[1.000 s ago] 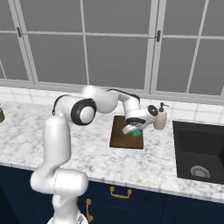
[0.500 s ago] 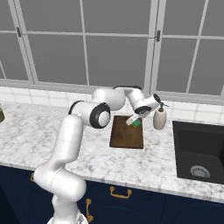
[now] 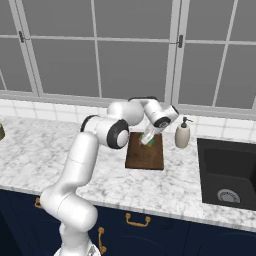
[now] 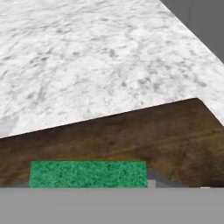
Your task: Pick up the sponge from the counter and clean the cutting board by briefly scrubbing or pressing down on the cutting board. Once finished, release the sponge.
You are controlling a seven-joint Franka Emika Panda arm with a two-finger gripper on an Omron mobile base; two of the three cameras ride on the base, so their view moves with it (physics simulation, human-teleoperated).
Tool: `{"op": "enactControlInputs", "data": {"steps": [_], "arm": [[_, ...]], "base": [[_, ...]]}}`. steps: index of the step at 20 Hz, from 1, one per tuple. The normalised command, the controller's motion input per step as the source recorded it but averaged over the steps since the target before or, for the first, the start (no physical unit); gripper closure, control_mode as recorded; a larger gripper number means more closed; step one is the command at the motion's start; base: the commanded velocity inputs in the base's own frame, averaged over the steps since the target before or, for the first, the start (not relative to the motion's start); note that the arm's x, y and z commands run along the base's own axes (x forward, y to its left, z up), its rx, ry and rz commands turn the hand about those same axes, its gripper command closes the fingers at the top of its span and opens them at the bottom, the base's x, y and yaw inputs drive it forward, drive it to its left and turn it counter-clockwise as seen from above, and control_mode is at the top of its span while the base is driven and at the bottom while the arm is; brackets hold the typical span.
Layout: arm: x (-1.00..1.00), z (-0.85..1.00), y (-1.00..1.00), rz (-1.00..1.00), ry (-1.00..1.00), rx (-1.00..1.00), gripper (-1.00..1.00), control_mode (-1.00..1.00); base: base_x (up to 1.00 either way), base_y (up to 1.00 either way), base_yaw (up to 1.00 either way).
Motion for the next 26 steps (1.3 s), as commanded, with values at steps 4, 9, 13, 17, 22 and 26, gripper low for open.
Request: {"op": "enactControlInputs", "data": {"steps": [4,9,13,17,22,26], "arm": [[-1.0,-0.03,0.23,0.19,-0.07,0.0,1.0,-1.0],[-0.83,0.01,0.6,0.2,0.0,0.0,1.0,-1.0],[-0.39,0.12,1.0,0.15,0.0,-0.02,1.0,-1.0],[-0.48,0.17,1.0,0.09,-0.05,-0.1,1.0,-1.0],[-0.41,0.0,0.99,0.0,-0.08,-0.09,1.0,-1.0],[-0.02,0.0,0.73,-0.05,-0.07,-0.08,-1.0,-1.0]], "base": [[0.0,0.0,0.0],[0.0,0.0,0.0],[0.0,0.0,0.0],[0.0,0.0,0.0],[0.0,0.0,0.0],[0.0,0.0,0.0]]}}
